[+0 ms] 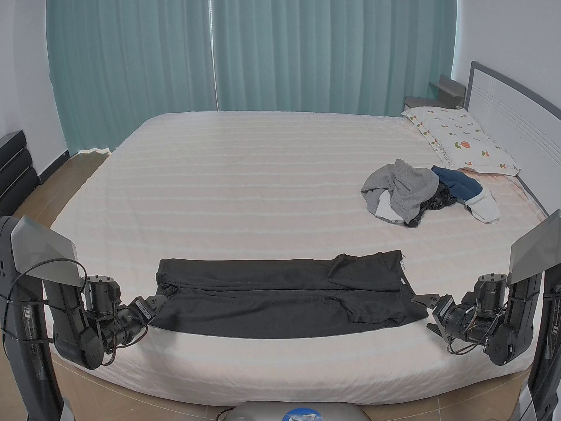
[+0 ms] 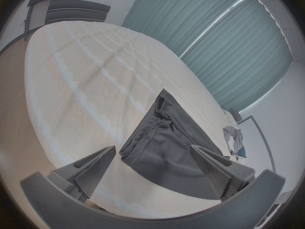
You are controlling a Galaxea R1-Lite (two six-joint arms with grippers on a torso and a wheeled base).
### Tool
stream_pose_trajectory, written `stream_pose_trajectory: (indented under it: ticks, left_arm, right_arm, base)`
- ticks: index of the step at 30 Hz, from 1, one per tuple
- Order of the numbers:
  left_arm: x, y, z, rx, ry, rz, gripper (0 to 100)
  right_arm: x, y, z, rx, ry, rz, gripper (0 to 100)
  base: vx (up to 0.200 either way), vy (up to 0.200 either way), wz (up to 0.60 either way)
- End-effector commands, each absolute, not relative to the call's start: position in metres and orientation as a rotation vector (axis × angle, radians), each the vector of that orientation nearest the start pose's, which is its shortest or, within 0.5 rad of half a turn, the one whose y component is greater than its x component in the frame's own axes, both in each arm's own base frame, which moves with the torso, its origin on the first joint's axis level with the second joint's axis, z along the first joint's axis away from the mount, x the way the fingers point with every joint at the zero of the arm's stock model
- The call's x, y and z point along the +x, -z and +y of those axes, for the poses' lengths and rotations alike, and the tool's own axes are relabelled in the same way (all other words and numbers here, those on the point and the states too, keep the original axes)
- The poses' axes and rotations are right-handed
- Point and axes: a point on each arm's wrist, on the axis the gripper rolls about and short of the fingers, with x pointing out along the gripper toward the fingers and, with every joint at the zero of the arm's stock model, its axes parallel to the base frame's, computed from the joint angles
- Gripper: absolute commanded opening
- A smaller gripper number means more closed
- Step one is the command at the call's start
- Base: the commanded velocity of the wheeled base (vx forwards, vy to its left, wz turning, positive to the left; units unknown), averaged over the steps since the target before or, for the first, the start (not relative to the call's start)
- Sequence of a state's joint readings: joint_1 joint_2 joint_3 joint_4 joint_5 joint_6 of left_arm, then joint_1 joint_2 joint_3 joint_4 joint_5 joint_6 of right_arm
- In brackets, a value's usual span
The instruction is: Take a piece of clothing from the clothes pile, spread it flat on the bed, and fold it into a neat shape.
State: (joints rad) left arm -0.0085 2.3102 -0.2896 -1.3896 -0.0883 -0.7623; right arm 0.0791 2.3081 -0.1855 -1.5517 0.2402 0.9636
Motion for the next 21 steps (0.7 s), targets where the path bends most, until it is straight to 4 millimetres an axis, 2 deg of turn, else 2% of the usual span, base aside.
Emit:
stream_pose_trajectory:
  ticks: [1, 7, 8, 17, 21]
  left_arm:
    - [0.275, 0.042, -0.007, -0.740, -0.159, 0.680, 100]
    - [0.276, 0.048, -0.006, -0.665, -0.138, 0.699, 100]
    - [0.276, 0.048, -0.006, -0.666, -0.136, 0.699, 0]
    - [0.273, 0.049, -0.002, -0.662, -0.183, 0.698, 0]
    - [0.263, 0.050, 0.002, -0.660, -0.219, 0.723, 0]
  right_arm:
    - [0.258, 0.028, 0.026, 0.972, -0.003, 0.699, 100]
    - [0.258, 0.028, 0.027, 0.971, -0.004, 0.699, 100]
    - [0.258, 0.028, 0.027, 0.971, -0.004, 0.699, 100]
    - [0.257, 0.028, 0.027, 0.971, -0.004, 0.701, 100]
    - [0.257, 0.028, 0.027, 0.971, -0.004, 0.701, 100]
  base:
    - [0.000, 0.000, 0.00]
    - [0.000, 0.000, 0.00]
    - [0.000, 0.000, 0.00]
    - [0.000, 0.000, 0.00]
    - [0.000, 0.000, 0.00]
